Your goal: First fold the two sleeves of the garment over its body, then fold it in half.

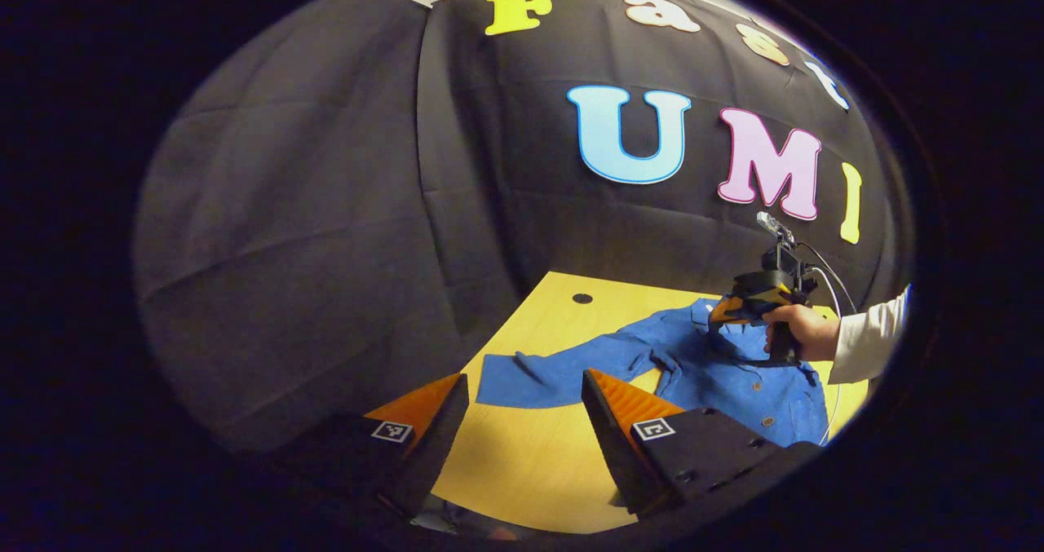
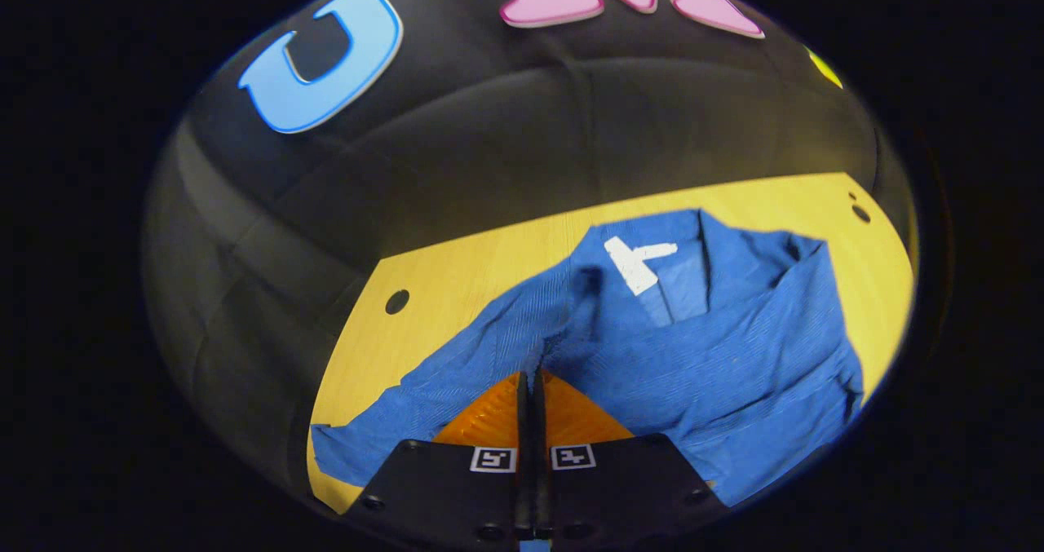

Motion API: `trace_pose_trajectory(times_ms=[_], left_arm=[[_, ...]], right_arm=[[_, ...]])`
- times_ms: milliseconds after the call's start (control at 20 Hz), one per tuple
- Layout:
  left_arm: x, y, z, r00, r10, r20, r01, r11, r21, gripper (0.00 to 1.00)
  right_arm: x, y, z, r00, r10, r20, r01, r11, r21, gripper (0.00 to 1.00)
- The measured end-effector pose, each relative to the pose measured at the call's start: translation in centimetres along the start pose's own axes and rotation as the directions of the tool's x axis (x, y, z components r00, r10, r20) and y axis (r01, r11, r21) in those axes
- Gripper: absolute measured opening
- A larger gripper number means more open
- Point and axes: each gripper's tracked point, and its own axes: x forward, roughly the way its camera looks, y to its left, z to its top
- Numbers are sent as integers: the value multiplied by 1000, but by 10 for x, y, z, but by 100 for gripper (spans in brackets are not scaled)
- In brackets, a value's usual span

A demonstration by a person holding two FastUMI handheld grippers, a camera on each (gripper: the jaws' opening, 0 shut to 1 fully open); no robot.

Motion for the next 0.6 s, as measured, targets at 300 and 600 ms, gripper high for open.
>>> trace_pose_trajectory(times_ms=[300, 600], left_arm=[[14, 2, -34, 991, -35, -132, 21, 994, -104, 82], [84, 8, -40, 988, -63, -141, 52, 995, -83, 82]], right_arm=[[-2, 28, -21, 976, 178, -127, -167, 982, 92, 31], [-81, 7, 22, 989, 145, -18, -146, 982, -123, 74]])
